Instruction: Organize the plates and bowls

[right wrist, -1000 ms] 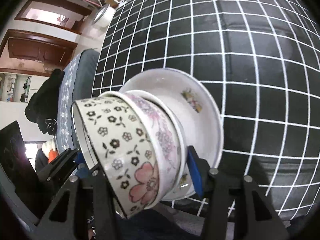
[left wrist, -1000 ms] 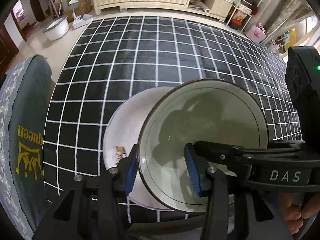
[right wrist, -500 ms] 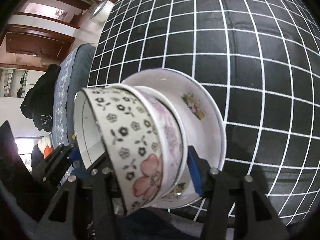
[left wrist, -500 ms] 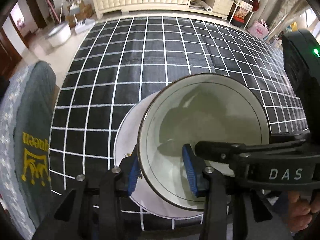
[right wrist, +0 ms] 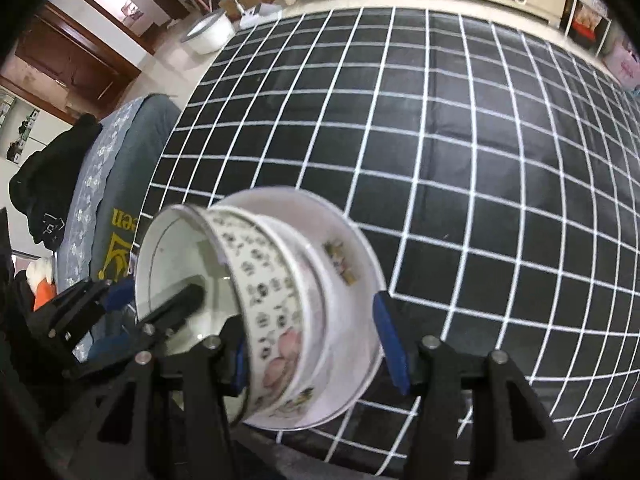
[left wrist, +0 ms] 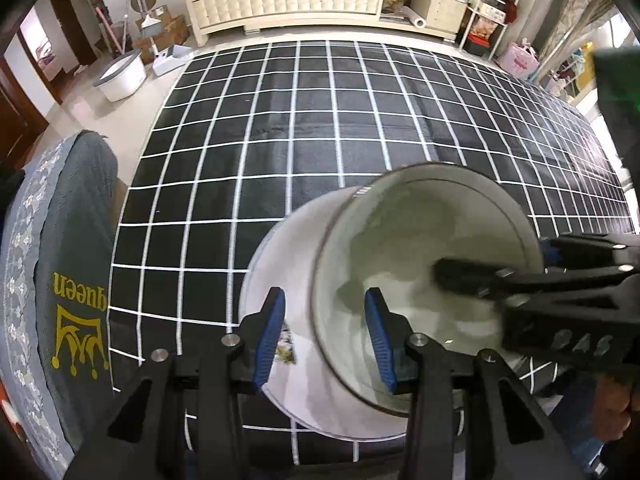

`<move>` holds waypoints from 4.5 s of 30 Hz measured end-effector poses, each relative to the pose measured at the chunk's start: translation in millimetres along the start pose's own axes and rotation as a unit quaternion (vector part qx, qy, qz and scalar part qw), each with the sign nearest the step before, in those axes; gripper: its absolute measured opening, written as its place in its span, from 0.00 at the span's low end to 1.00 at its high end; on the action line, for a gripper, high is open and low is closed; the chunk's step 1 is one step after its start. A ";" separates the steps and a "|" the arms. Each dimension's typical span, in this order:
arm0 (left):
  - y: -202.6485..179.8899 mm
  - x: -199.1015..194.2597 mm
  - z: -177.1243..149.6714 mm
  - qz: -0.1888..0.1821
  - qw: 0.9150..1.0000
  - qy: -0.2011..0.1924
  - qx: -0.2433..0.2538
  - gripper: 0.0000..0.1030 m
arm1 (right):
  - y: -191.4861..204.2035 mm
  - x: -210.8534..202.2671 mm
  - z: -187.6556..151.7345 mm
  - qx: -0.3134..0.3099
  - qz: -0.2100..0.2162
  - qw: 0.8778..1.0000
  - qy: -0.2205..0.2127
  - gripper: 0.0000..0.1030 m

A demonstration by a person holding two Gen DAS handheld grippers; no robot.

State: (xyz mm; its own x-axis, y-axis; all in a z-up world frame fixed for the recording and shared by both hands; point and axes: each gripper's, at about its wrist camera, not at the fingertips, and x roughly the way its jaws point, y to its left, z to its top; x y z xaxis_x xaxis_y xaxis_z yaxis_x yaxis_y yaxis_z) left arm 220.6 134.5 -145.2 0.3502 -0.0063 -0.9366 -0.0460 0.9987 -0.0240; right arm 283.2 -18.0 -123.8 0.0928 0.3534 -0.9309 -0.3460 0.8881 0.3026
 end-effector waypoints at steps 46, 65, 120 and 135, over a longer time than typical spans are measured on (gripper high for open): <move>-98.8 -205.0 -105.9 -0.005 0.954 -0.298 0.038 0.60 | 11.3 -202.5 -160.6 -0.055 -0.074 0.938 -0.333 0.69; -119.3 -240.1 -180.3 0.026 0.911 -0.409 0.041 0.93 | 6.0 -215.8 -248.0 -0.047 -0.157 0.895 -0.414 1.00; -121.5 -237.4 -209.3 0.012 0.921 -0.389 0.030 1.00 | 0.6 -221.1 -275.7 -0.033 -0.146 0.892 -0.426 1.00; -124.0 -233.2 -208.8 0.001 0.924 -0.382 0.032 1.00 | -3.3 -218.0 -276.6 -0.026 -0.148 0.894 -0.423 1.00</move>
State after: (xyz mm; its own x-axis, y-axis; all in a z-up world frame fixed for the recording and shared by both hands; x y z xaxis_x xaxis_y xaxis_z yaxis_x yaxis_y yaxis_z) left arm -50.6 1.3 3.3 0.9088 0.0090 -0.4171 -0.0006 0.9998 0.0203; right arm 5.8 -179.2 21.5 0.8521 0.2201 -0.4749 -0.2303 0.9724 0.0375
